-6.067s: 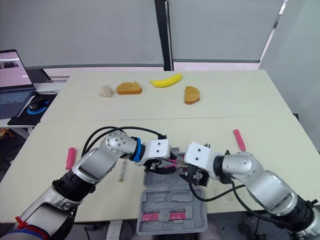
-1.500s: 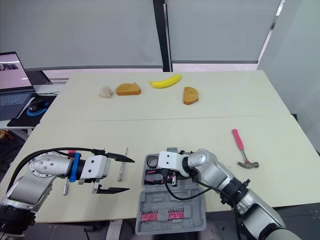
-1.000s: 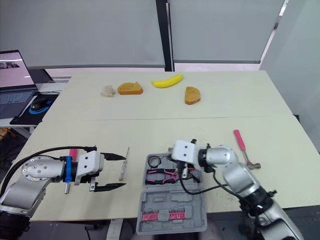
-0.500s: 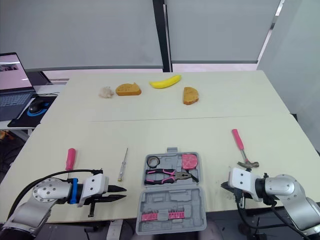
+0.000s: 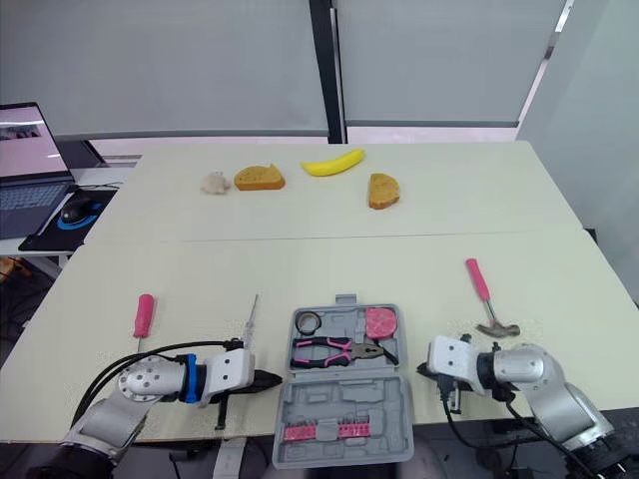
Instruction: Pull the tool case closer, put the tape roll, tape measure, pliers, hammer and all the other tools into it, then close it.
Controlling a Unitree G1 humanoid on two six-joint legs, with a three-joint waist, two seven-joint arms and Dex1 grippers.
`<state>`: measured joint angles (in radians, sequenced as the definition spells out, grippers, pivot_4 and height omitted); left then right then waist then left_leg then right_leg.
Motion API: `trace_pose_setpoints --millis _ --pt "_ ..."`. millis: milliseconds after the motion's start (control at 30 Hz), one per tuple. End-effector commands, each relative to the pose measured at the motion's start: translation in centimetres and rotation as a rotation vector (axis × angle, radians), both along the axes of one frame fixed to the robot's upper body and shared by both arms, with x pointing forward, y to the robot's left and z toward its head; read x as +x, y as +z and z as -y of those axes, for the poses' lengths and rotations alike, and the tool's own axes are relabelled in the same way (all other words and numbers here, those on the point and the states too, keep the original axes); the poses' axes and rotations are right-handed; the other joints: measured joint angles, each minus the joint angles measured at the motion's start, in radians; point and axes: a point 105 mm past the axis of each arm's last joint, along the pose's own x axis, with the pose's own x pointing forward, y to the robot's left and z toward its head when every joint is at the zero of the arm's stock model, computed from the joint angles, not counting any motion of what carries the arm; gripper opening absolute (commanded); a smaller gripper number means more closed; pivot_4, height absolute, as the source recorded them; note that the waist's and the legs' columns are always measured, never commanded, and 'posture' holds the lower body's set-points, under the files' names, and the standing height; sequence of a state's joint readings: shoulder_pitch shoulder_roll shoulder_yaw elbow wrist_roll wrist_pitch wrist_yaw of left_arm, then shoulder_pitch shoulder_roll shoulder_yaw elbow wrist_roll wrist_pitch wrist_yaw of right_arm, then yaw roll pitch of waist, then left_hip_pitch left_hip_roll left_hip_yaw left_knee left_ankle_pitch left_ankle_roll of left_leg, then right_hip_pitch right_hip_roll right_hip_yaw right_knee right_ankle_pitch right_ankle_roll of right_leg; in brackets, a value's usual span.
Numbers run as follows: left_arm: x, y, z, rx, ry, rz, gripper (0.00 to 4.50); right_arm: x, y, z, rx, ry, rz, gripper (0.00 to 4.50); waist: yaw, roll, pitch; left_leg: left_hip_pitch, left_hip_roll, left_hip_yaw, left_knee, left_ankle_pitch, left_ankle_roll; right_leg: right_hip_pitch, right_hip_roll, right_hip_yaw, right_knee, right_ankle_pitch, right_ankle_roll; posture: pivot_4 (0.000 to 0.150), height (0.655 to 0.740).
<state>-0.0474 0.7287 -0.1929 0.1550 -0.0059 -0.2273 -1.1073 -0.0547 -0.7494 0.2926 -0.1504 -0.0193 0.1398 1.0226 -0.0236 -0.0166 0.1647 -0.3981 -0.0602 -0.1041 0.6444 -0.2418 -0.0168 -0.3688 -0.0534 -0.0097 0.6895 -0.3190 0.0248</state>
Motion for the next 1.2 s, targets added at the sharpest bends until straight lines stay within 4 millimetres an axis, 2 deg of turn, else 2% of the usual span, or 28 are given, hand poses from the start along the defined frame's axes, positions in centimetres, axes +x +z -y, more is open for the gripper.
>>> trace_pose_setpoints --millis 33,267,600,800,1033,1200 --pt "0.2 0.3 1.1 -0.012 -0.032 0.024 0.02 0.1 0.4 -1.3 0.023 0.039 0.023 0.00 0.000 0.000 0.000 0.000 0.000 0.000 0.000 0.000 0.000 0.000 0.000 0.000 0.000 0.000 0.000 0.150 0.7361" --pt "-0.5 0.1 2.6 -0.042 -0.055 -0.051 0.02 0.4 0.3 -2.5 0.044 0.053 0.022 0.00 -0.001 0.000 0.000 0.000 0.000 0.000 0.000 0.000 0.000 0.000 0.000 0.000 0.000 0.000 0.000 0.150 0.7361" --pt "0.0 0.3 3.1 -0.029 -0.065 -0.032 0.02 0.2 -1.0 -2.8 0.028 0.062 0.005 0.00 0.000 0.000 0.000 0.001 0.000 0.000 0.000 0.000 0.000 0.000 0.000 0.000 0.000 0.000 0.000 0.150 0.7361" --pt "0.2 0.4 3.5 -0.032 -0.071 -0.027 0.02 0.7 -0.3 -3.6 0.060 0.065 0.029 0.00 0.000 0.000 -0.001 0.001 0.000 0.000 0.000 0.000 0.000 0.001 0.000 0.000 0.001 0.000 0.000 0.150 0.7361" --pt "1.9 1.0 4.8 -0.054 -0.066 0.009 0.02 1.6 0.5 -3.6 0.087 0.028 0.036 0.00 0.001 0.000 -0.001 0.001 0.000 0.000 0.001 0.000 0.000 0.001 0.000 0.000 0.001 0.000 0.000 0.150 0.7361" --pt "3.1 1.0 4.8 -0.040 -0.053 0.029 0.02 2.5 0.5 -3.4 0.083 0.002 0.053 0.00 0.000 0.000 -0.001 0.001 -0.001 0.000 0.001 0.000 0.000 0.000 0.000 0.000 0.001 0.000 0.000 0.150 0.7361"
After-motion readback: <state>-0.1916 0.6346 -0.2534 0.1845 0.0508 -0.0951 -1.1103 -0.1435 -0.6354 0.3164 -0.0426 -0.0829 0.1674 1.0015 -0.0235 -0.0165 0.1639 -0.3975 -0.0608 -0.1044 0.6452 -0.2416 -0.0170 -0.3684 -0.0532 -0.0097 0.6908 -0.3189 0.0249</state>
